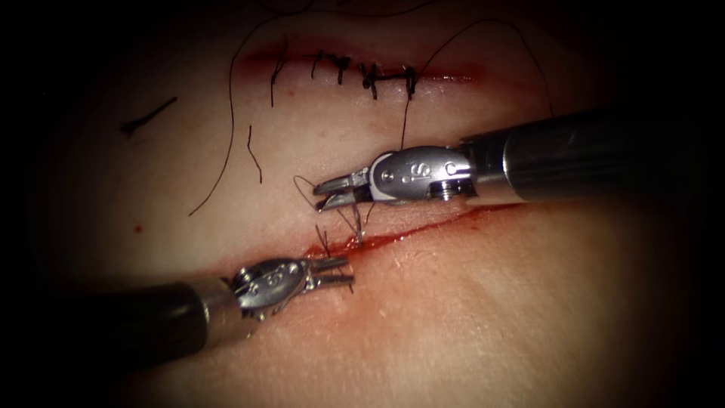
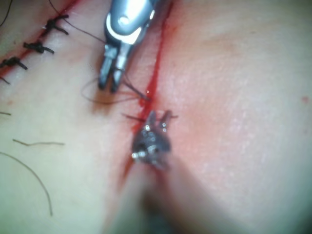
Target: Wound Closure
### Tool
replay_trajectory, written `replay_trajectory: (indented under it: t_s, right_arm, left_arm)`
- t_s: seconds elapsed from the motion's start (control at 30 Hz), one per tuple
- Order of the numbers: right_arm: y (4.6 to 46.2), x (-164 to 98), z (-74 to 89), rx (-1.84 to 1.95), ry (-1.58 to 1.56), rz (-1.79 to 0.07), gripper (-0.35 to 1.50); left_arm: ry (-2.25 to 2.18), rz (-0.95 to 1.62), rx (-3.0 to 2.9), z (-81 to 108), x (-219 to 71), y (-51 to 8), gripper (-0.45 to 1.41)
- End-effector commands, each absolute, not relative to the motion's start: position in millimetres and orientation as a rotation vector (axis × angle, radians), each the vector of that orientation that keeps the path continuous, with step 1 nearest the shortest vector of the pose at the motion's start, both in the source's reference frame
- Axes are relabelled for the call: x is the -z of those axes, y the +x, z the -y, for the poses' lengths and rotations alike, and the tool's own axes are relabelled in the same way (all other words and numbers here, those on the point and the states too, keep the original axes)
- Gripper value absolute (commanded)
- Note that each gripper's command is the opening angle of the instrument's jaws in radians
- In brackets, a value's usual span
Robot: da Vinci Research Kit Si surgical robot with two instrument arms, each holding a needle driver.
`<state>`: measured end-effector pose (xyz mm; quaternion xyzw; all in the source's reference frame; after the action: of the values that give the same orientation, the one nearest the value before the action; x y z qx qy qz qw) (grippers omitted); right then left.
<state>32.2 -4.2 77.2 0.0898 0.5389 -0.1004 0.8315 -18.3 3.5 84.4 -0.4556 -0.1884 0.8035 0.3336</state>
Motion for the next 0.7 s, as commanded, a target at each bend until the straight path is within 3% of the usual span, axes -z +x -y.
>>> replay_trajectory:
  t_s: [0.03,0.7]
  right_arm:
    - [32.7,-77.9,4.4,0.219,0.184,-1.142,-0.35]
    - [32.6,-78.1,4.4,0.258,0.145,-1.125,-0.35]
  left_arm:
    - [-1.191,0.496,-2.097,-3.0,-85.0,-18.8,0.2]
    - [-1.192,0.499,-2.098,-3.0,-84.9,-18.6,0.2]
